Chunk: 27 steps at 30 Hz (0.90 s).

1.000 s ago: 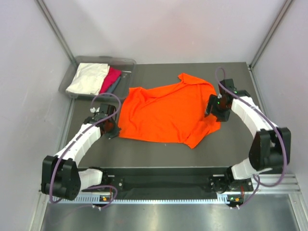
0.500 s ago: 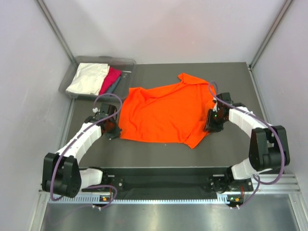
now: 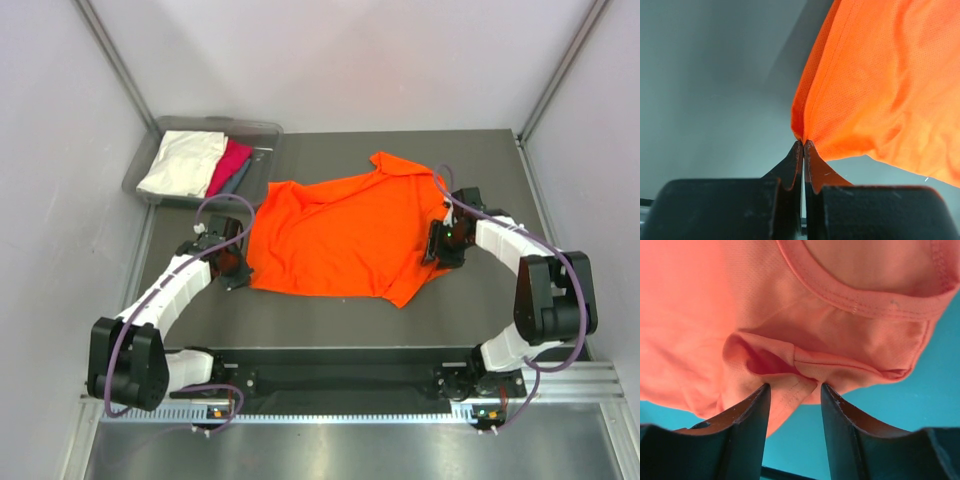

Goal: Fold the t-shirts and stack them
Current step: Flatten the tshirt out

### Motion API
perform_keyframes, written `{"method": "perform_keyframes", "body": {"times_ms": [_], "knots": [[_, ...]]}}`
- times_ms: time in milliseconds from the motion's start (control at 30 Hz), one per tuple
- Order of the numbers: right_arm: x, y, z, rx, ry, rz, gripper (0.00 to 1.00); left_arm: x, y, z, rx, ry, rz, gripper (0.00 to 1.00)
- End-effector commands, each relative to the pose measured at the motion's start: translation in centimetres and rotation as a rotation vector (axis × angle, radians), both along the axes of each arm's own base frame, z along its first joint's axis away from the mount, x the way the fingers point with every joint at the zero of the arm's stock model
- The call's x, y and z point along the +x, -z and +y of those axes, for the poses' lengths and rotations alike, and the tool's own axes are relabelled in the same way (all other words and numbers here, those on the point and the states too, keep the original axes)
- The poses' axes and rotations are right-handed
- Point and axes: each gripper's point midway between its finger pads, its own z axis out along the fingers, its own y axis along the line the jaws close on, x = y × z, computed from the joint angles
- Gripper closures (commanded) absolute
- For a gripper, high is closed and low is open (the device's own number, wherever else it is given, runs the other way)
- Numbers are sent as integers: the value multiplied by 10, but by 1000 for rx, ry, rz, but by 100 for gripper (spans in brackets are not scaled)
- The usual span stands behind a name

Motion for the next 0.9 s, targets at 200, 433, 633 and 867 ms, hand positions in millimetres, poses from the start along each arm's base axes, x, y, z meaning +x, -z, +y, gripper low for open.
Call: {"method": "perform_keyframes", "body": {"times_ms": [200, 433, 633, 867], "knots": [[26, -4, 8, 59, -10, -68, 54, 10, -5, -3, -9, 20, -21, 100], [31, -7, 8, 58, -13, -78, 60, 11, -9, -2, -4, 24, -25, 100], [32, -11, 5, 43, -2, -89, 73, 10, -8, -2, -1, 23, -25, 100], [28, -35, -7, -13, 45, -115, 93, 10, -11, -1, 5, 34, -23, 100]]}}
